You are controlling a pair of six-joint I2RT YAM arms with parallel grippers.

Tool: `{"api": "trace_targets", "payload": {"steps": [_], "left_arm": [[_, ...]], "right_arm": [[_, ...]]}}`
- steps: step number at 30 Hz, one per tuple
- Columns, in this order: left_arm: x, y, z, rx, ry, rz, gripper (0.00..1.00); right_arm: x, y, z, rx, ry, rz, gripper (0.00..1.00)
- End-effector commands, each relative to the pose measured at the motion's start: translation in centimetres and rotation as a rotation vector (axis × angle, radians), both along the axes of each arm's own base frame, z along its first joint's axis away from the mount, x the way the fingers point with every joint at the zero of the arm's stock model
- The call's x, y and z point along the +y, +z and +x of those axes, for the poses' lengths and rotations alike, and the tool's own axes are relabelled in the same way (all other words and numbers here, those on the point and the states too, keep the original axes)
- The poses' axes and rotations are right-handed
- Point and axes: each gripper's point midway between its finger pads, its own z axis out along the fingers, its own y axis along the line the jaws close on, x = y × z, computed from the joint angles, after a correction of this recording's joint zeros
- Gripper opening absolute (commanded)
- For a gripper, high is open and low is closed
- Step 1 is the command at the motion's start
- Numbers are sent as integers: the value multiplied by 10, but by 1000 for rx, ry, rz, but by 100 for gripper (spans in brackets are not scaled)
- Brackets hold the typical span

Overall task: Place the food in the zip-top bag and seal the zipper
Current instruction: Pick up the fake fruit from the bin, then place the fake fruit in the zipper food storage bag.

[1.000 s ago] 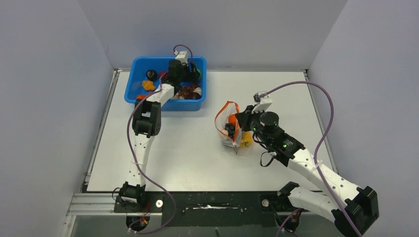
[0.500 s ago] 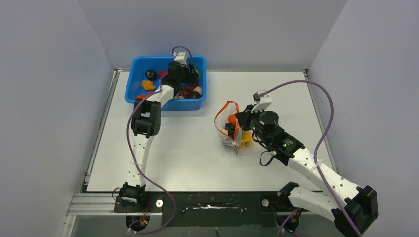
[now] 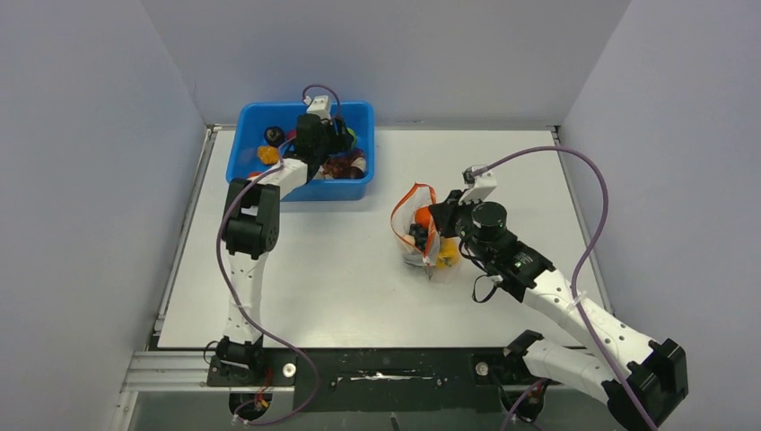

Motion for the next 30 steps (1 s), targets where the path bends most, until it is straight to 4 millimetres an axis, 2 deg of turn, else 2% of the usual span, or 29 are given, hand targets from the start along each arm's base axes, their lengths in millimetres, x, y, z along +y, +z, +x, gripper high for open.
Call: {"api": "trace_targets", "payload": {"steps": [1,8,12,19,22,27,30], "left_arm": [[10,101,0,-199,52,-75,29],[29,128,-27,-173,100,-79,28],[28,143,-52,-157,89,-126,28],[20,153,-103,-108,8,-195,28],[11,162,-125,-89,-37,-243,28],[-21,180,-170,-96,-132,-322,26],[-33,190,-191,-89,-196,-357,27]], "right_arm": [[-3,34,6,-69,-38,75,0],[1,35,7,-63,-36,99,0],[2,29,6,-47,-34,92,0],[1,21,6,-51,-36,94,0],[4,23,7,-49,-28,98,0],[9,28,8,-48,-15,120,0],[10,31,7,-49,-10,128,0]]}}
